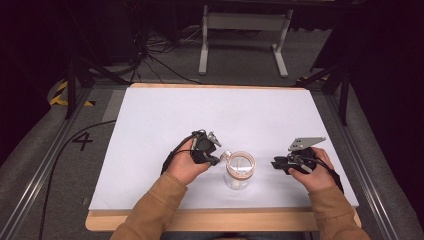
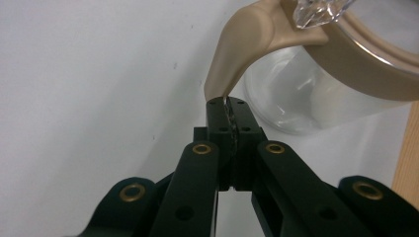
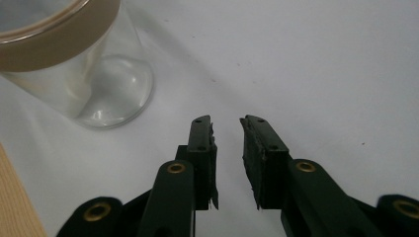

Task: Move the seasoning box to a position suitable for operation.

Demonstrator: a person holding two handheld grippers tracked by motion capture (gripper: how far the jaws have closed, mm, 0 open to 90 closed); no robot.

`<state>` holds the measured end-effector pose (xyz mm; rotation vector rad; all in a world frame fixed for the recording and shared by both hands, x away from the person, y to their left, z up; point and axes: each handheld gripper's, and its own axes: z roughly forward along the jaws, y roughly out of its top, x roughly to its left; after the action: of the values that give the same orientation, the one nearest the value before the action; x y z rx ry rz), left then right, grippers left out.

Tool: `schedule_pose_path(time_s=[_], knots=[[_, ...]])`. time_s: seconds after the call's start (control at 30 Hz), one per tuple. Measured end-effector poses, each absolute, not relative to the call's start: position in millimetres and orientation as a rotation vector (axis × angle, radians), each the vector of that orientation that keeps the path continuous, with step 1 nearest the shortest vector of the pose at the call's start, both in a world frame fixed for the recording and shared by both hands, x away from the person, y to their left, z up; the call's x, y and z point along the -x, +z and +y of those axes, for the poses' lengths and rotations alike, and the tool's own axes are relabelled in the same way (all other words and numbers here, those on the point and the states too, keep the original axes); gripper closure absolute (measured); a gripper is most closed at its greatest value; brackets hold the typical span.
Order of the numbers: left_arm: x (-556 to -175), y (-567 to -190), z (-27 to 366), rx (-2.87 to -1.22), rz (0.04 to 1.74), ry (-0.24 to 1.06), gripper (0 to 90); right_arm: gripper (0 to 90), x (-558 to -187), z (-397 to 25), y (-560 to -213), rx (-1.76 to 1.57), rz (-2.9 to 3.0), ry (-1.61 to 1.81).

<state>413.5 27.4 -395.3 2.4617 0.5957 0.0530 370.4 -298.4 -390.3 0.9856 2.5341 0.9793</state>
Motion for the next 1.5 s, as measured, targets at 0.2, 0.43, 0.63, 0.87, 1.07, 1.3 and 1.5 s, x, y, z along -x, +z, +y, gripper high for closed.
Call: schedule_pose_path(time_s=[0.2, 0.43, 0.63, 0.87, 1.07, 1.3, 1.5], knots=[[-423, -398, 21, -2.446, 0.583, 0.063, 89.9, 74.3, -363, -301, -392, -1.000, 2.533, 0.969], [-434, -403, 14, -2.417, 0.573, 0.054, 90.0, 74.2, -353, -306, -396, -1.014, 2.524, 0.956], [-441, -407, 8, -2.398, 0.572, 0.048, 90.0, 74.3, -345, -308, -398, -1.024, 2.523, 0.944], [-441, -405, 10, -2.414, 0.579, 0.018, 88.7, 78.1, -344, -302, -401, -1.006, 2.537, 0.955], [-434, -394, 21, -2.444, 0.581, 0.054, 86.0, 82.8, -349, -290, -406, -0.964, 2.570, 1.052], [-427, -379, 46, -2.397, 0.644, 0.043, 85.2, 85.1, -358, -269, -415, -0.897, 2.631, 1.040], [-425, -375, 65, -2.386, 0.682, 0.045, 84.7, 85.8, -364, -255, -421, -0.828, 2.676, 1.026]])
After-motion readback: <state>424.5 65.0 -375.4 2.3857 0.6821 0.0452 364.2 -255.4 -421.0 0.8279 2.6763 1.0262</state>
